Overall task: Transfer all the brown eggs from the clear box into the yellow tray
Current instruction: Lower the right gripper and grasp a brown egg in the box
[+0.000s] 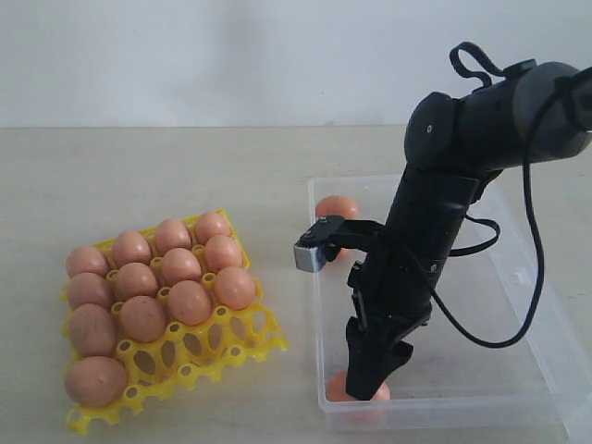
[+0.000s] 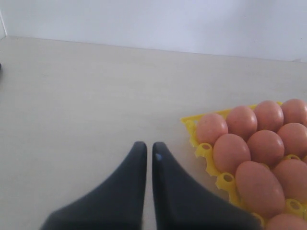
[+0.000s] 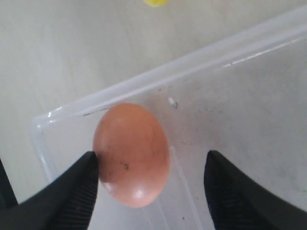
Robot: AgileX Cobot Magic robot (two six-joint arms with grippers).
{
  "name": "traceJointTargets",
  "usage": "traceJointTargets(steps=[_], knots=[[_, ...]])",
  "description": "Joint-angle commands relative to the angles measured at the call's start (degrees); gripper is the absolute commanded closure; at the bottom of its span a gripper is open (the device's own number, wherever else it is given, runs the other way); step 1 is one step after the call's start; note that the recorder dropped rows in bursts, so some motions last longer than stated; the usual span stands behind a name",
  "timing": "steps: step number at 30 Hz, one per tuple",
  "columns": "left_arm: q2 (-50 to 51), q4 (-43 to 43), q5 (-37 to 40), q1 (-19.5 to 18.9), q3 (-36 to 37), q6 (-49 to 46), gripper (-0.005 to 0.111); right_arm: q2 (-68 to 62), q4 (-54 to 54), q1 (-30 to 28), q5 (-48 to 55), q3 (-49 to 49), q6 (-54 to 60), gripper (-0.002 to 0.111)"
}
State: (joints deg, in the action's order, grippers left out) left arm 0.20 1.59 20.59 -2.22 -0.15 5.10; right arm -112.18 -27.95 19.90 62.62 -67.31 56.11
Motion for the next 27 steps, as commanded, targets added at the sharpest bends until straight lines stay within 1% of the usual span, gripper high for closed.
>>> traceJointTargets(steps=[1,7,17,18,20,26,27], knots=[[-0.2,-0.1,-0.2,-0.2,0.1,-0.2,0.103,-0.5,0.0,0.0,-1.0,-0.1,1.9,0.053],[-0.2,-0.1,-0.2,-0.2,0.1,-0.2,0.103,-0.5,-0.4,0.0,-2.8,-0.1,6.3,0.053],[-0.2,-0.1,-0.2,-0.2,0.1,-0.2,0.103,-0.5,-0.4,0.0,-4.1,-0.1,6.4,0.054],[-0.2,-0.1,-0.2,-0.2,0.1,-0.2,0.103,-0.5,-0.4,0.0,-4.1,-0.1,6.4,0.056],[-0.2,-0.1,-0.2,-0.2,0.1,-0.2,0.103,-0.5,-0.4,0.0,-4.1,-0.1,6.3,0.065],[-0.2,-0.1,-0.2,-0.2,0.1,-0.2,0.103,-0.5,-0.4,0.0,-4.4,-0.1,6.2,0.107],[-0.2,-0.1,-0.2,-0.2,0.1,-0.2,0.103,-0.5,-0.4,0.0,-4.4,-0.1,5.8,0.108]])
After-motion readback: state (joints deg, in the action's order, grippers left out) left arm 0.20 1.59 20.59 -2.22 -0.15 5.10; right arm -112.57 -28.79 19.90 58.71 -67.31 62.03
